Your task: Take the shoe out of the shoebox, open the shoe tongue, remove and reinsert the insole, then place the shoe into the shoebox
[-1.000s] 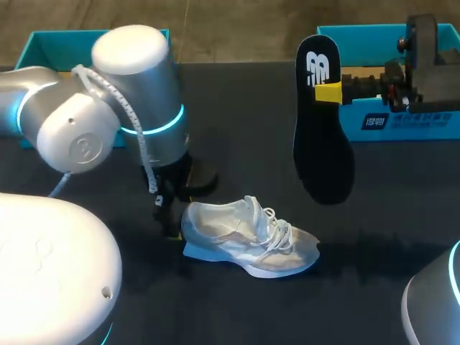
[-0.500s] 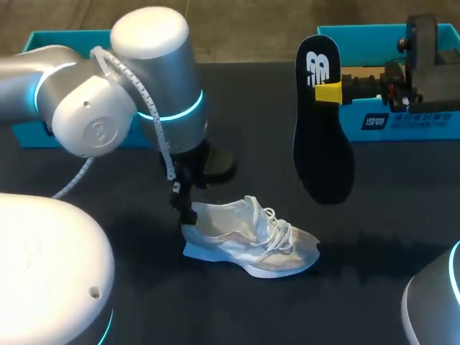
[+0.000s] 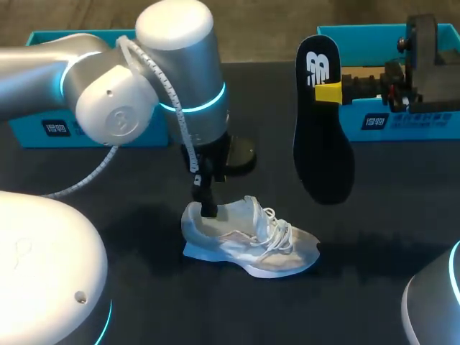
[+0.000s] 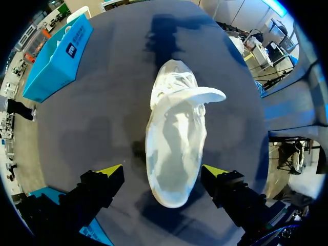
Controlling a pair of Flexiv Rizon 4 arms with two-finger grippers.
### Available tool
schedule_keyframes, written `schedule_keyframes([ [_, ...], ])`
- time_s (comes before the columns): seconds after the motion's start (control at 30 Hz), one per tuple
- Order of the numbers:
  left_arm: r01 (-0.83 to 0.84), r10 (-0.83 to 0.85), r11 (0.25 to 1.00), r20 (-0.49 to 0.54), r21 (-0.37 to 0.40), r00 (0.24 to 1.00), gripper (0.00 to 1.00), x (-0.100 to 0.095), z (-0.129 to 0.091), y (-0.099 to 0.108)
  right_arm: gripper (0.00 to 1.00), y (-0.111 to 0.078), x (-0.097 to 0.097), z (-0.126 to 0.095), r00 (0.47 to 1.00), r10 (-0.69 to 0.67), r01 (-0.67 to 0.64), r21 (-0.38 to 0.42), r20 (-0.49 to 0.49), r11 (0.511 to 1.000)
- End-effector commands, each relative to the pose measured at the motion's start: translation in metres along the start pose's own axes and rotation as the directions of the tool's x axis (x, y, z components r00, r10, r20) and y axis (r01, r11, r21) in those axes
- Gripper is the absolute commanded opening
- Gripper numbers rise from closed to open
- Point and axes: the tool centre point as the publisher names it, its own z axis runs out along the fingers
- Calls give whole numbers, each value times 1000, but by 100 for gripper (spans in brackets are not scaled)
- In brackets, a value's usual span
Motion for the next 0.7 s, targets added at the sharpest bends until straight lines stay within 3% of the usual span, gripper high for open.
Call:
schedule_keyframes([
  [0.03,11,-11,1000,-16,-17,1000,100,-11,12,-11,0,1,-1,3,1000,2,-2,5,1,1000],
  [0.53,44,-44,999,-25,-7,999,100,-26,26,-22,0,1,-1,3,1000,2,-2,5,1,1000],
  [0.7,51,-51,999,-29,-8,998,100,-29,29,-26,0,1,-2,-11,1000,1,-1,-4,18,1000],
])
